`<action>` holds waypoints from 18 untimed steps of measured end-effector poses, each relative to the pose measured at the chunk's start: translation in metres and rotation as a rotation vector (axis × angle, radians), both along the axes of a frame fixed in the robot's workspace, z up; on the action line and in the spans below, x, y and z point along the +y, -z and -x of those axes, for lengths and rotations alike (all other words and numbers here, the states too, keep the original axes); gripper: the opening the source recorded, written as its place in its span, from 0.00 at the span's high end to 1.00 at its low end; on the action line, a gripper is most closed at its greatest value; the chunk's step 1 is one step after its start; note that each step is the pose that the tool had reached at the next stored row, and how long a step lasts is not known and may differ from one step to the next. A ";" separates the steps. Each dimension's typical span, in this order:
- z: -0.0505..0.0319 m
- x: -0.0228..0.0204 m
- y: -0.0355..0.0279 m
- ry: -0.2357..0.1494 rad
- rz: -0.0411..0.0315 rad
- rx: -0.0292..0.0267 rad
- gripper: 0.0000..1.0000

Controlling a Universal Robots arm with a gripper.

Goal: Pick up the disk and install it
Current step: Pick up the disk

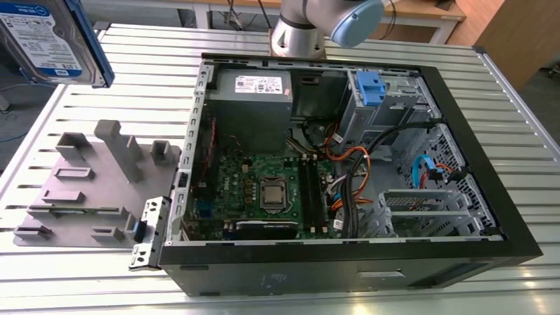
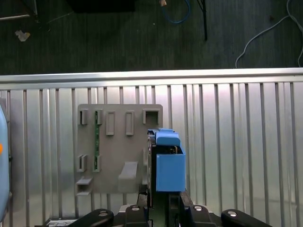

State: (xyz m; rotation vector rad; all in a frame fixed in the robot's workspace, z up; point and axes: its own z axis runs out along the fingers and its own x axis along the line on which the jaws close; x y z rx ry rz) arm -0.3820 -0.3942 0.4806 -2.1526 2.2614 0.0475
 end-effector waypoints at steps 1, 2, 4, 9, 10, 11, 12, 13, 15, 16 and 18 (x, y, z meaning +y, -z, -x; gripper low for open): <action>-0.0014 0.0000 0.0000 0.000 0.0000 -0.0001 0.65; -0.0029 0.0000 0.0000 0.000 0.0000 0.0000 0.65; -0.0056 0.0000 0.0000 0.000 0.0000 0.0000 0.65; -0.0121 0.0000 0.0000 0.000 0.0000 -0.0001 0.65; -0.0129 0.0000 0.0000 0.000 0.0000 -0.0001 0.65; -0.0133 0.0000 0.0000 0.000 0.0000 0.0000 0.65; -0.0133 0.0000 0.0000 0.000 0.0000 0.0000 0.65; -0.0133 0.0000 0.0000 0.000 0.0000 0.0000 0.65; -0.0134 0.0000 0.0001 0.000 -0.0001 -0.0001 0.65; -0.0135 0.0000 0.0000 0.000 0.0000 0.0000 0.65; -0.0135 0.0000 0.0000 0.000 0.0000 0.0000 0.65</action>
